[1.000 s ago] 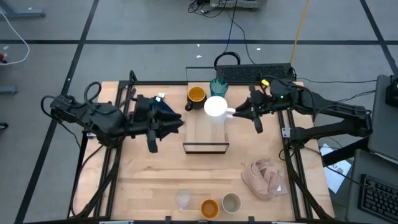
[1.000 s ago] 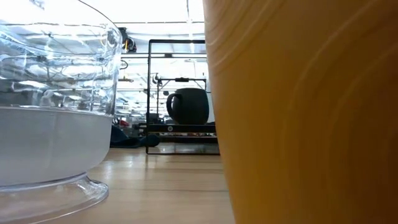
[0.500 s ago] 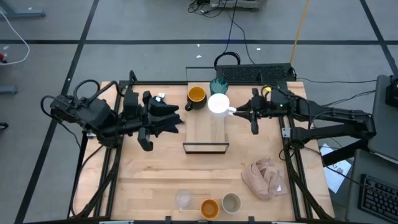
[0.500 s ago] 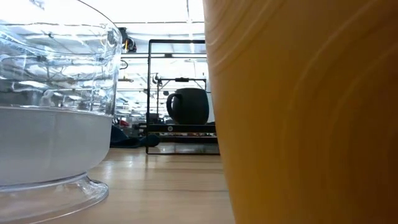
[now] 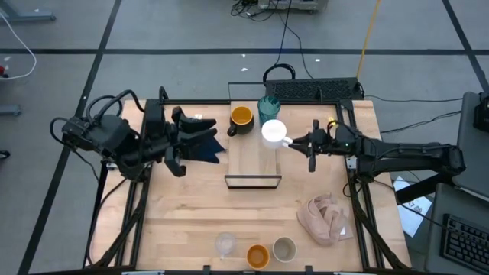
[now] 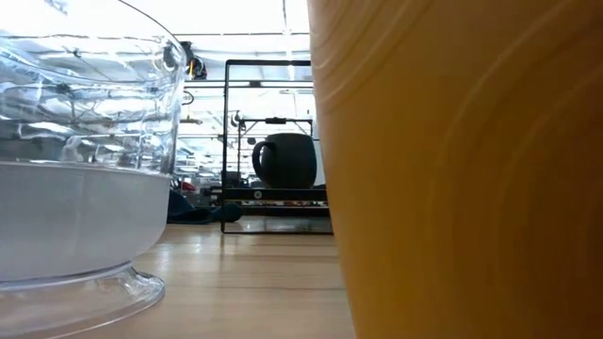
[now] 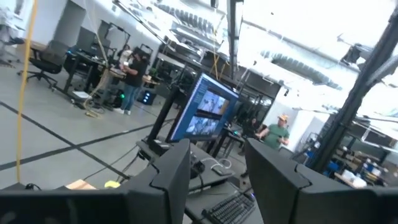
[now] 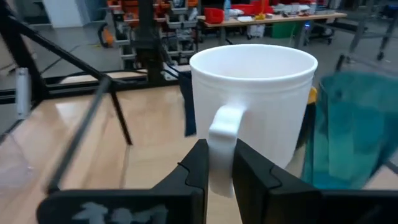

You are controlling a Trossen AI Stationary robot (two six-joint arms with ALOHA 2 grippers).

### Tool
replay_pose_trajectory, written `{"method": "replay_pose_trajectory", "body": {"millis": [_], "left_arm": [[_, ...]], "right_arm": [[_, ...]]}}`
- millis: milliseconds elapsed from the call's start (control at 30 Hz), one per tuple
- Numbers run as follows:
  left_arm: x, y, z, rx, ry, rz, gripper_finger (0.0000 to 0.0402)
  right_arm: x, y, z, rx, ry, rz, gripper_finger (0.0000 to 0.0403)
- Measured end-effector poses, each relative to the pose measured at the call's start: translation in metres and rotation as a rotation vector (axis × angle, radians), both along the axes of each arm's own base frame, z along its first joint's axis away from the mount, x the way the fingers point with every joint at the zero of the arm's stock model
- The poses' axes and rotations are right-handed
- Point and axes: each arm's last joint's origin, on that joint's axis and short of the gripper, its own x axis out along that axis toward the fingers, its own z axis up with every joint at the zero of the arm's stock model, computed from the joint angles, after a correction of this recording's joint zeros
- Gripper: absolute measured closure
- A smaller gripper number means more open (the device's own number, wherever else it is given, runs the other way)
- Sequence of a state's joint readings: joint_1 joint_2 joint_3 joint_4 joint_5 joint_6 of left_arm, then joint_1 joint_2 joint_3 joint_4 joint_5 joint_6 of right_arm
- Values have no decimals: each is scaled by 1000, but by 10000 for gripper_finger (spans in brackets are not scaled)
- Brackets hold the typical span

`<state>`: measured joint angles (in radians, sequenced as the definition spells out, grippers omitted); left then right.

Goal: Stack small to large cups/mugs on shelf
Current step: Put the white mug on the shelf

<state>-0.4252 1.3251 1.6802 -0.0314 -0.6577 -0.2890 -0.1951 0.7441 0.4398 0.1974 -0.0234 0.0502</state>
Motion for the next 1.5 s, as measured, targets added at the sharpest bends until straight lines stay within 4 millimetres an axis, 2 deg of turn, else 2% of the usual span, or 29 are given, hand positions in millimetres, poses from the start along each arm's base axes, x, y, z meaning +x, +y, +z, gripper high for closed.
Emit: {"method": "replay_pose_trajectory", "body": {"millis": [133,267,400,700,800,1033,1500], "left_arm": [[0,0,1,-16,-12,5,247],[0,1,1,-39,-16,10,247],[0,1,1,-44,-16,16,247],[0,1,0,-63,-17,10,247],[0,1,0,-63,-17,10,247],[0,1,0,-92,-24,2,247],[9,-4,-6,-167,-25,-33,247]], "right_arm": [[-4,1,-23,27,-23,-7,370],[-9,1,-42,35,-19,-20,393],[-12,3,-54,51,-7,-1,399],[-9,4,-49,91,-99,51,400],[-5,6,-48,102,-124,119,400],[8,9,-61,194,-88,299,400],[25,1,-79,192,-96,347,399]]}}
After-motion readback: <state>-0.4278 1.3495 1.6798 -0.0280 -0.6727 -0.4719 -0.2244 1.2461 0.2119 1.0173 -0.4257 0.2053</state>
